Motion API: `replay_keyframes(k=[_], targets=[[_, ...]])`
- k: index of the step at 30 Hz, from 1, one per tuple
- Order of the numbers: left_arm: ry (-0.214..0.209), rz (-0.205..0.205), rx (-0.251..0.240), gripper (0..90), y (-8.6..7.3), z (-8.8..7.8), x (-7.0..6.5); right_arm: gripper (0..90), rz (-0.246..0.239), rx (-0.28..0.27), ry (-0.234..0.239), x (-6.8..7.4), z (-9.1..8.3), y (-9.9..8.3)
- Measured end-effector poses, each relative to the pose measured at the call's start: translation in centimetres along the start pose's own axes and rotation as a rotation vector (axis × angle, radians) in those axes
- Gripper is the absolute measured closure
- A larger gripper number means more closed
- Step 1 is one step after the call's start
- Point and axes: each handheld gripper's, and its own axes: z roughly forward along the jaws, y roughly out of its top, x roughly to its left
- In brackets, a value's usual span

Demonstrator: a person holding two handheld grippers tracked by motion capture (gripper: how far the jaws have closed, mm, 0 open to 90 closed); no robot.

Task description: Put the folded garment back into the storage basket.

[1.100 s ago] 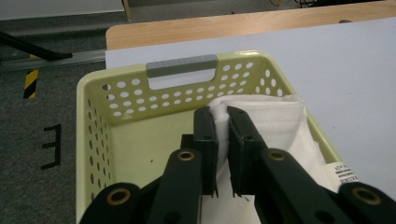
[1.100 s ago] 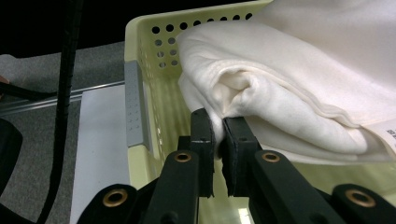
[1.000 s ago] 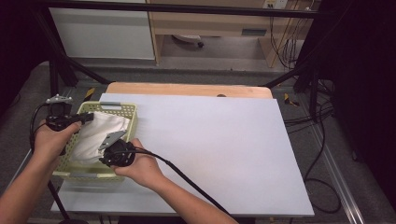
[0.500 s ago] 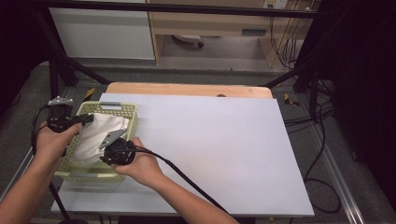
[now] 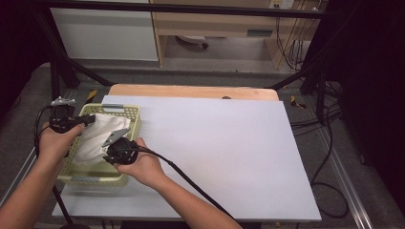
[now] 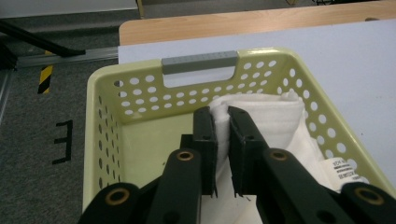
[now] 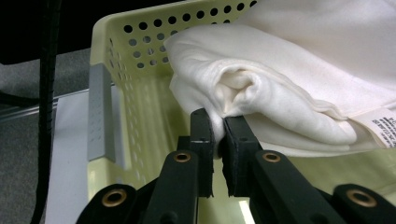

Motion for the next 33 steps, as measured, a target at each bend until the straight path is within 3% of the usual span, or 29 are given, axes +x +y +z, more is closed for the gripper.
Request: replay_keyframes(k=[2, 3, 4, 8, 11, 14, 16, 22, 25, 28, 31, 33], targets=[[0.020, -0.013, -0.023, 61.5, 0.1, 0.0, 0.1, 65.3, 0.030, 0.010, -0.010, -0.2, 0.2, -0.1], [0.018, -0.016, -0.042, 50.8, 0.3, -0.1, 0.0, 60.3, 0.039, 0.015, -0.033, -0.2, 0.2, -0.1], [0.018, -0.011, -0.061, 45.5, 0.4, -0.5, -0.2, 55.9, 0.041, 0.019, -0.046, -0.2, -0.1, -0.1], [0.020, -0.026, -0.139, 33.1, 0.3, -2.3, -1.4, 39.6, 0.076, 0.008, -0.058, -0.1, -2.0, -0.2], [0.002, -0.023, -0.129, 23.3, -0.2, -2.9, -2.6, 27.9, 0.062, -0.012, -0.099, 0.1, -3.8, -0.6], [-0.010, -0.009, -0.151, 18.7, -1.4, -3.2, -4.1, 18.2, 0.026, -0.014, -0.122, 0.5, -5.7, -1.2], [-0.033, -0.022, -0.171, 17.1, -2.3, -3.3, -4.9, 15.8, -0.003, -0.029, -0.160, 0.8, -7.4, -2.2], [-0.088, -0.023, -0.173, 13.1, -3.8, -3.5, -7.0, 9.5, 0.046, -0.054, -0.199, 0.2, -11.5, -5.1], [-0.124, -0.052, -0.206, 11.1, -4.1, -3.7, -7.8, 7.7, 0.059, -0.061, -0.229, -0.3, -13.2, -6.4], [-0.135, -0.030, -0.193, 8.4, -4.6, -3.6, -8.7, 6.7, 0.071, -0.071, -0.257, -0.8, -14.8, -7.5], [-0.152, -0.010, -0.205, 8.4, -5.0, -3.7, -9.7, 5.4, 0.053, -0.044, -0.275, -1.5, -16.2, -7.8], [-0.171, 0.001, -0.217, 7.3, -5.3, -3.8, -10.3, 5.1, 0.087, -0.058, -0.277, -2.2, -17.1, -8.0]])
